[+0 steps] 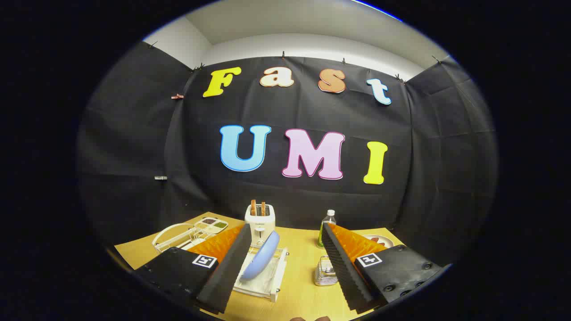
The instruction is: Take the plate from the dish rack, then take the spoon from the basket and place it into the plate.
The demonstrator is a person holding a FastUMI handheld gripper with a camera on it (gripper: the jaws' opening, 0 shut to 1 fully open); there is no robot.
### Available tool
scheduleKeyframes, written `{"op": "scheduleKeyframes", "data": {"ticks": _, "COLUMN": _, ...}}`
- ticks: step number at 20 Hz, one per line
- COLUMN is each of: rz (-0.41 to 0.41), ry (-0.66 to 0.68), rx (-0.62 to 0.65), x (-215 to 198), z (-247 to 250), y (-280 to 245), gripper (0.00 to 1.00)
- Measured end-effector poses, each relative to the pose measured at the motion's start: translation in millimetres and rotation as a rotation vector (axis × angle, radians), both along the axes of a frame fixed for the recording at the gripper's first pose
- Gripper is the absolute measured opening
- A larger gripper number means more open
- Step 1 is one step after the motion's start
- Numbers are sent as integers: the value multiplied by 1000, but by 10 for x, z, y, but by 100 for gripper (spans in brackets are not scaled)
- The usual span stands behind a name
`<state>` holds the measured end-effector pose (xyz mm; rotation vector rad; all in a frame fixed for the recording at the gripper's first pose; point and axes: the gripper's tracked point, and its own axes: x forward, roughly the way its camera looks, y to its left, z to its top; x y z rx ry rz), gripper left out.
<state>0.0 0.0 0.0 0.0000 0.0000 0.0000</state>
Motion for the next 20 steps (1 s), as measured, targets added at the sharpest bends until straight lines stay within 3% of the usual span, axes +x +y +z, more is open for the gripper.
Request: {"op": "scheduleKeyframes", "data": {"ticks": 20, "rz": -47, "ry": 116, "rx": 59, "x": 91, "z": -277, "y": -166, "gripper": 98}}
